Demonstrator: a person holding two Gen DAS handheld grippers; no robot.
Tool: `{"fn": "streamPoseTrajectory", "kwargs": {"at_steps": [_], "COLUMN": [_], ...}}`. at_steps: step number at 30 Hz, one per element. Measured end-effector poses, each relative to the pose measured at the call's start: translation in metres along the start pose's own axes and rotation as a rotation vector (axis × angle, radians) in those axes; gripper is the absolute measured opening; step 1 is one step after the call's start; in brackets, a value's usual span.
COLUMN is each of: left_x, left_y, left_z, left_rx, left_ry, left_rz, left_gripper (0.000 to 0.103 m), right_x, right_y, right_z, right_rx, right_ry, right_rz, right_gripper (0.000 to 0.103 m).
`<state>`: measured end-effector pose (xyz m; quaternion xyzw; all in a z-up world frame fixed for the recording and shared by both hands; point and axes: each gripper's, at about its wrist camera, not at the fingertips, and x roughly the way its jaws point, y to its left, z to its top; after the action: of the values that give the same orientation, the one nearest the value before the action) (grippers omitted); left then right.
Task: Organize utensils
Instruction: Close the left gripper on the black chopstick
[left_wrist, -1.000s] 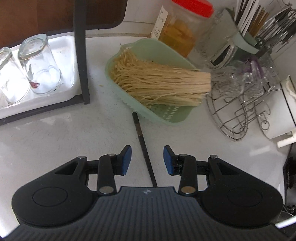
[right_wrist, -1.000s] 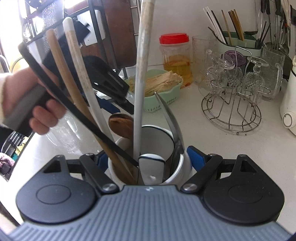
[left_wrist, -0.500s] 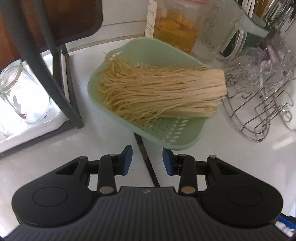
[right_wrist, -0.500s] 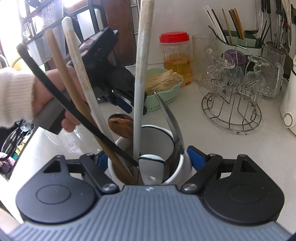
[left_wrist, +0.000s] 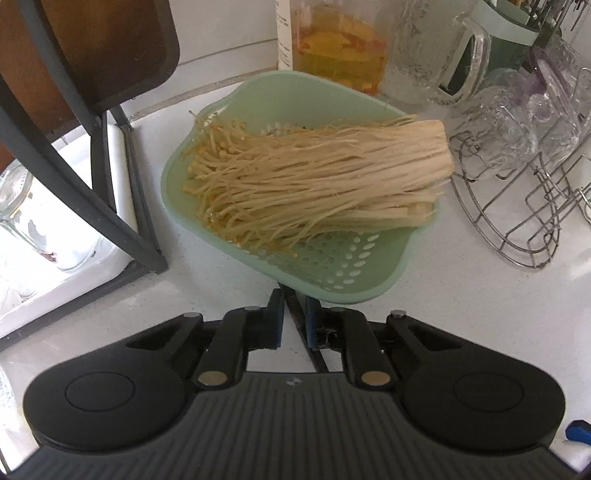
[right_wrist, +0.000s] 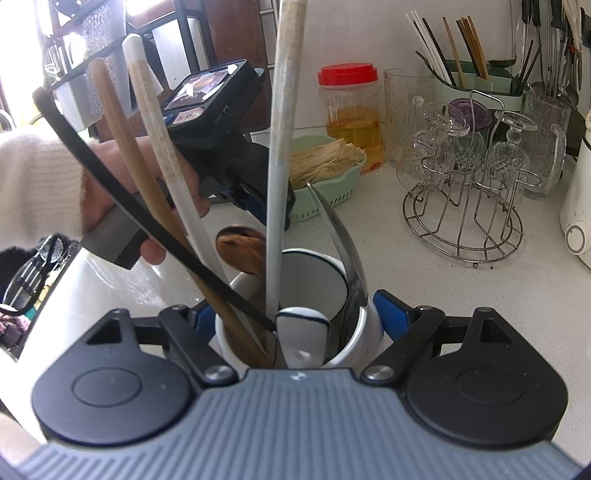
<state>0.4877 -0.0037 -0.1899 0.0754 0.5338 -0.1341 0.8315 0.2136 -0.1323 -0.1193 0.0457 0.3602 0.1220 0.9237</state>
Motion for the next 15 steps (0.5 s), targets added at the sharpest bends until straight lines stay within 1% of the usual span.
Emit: {"fn": "streamPoseTrajectory", "kwargs": {"at_steps": [8, 10, 15], "left_x": [-0.005, -0.007, -0.027], "left_y": [0.003, 0.004, 0.003], "left_z": [-0.007, -0.009, -0.02], "left_rx": [-0.007, -0.012, -0.007], "left_ry": [0.01, 0.016, -0.012], "left_rz": [-0.01, -0.013, -0.016], "left_gripper": [0.007, 0.007, 0.007], "right_x": [0.001, 0.002, 0.003], "right_y": [-0.001, -0.002, -0.002], "right_z": [0.001, 0.001, 0.002], "right_rx": [-0.005, -0.009, -0.013], "right_ry": [0.005, 0.006, 0.007], "right_rz": [0.007, 0.009, 0.015], "right_gripper": [0.088, 0.088, 0.088]}}
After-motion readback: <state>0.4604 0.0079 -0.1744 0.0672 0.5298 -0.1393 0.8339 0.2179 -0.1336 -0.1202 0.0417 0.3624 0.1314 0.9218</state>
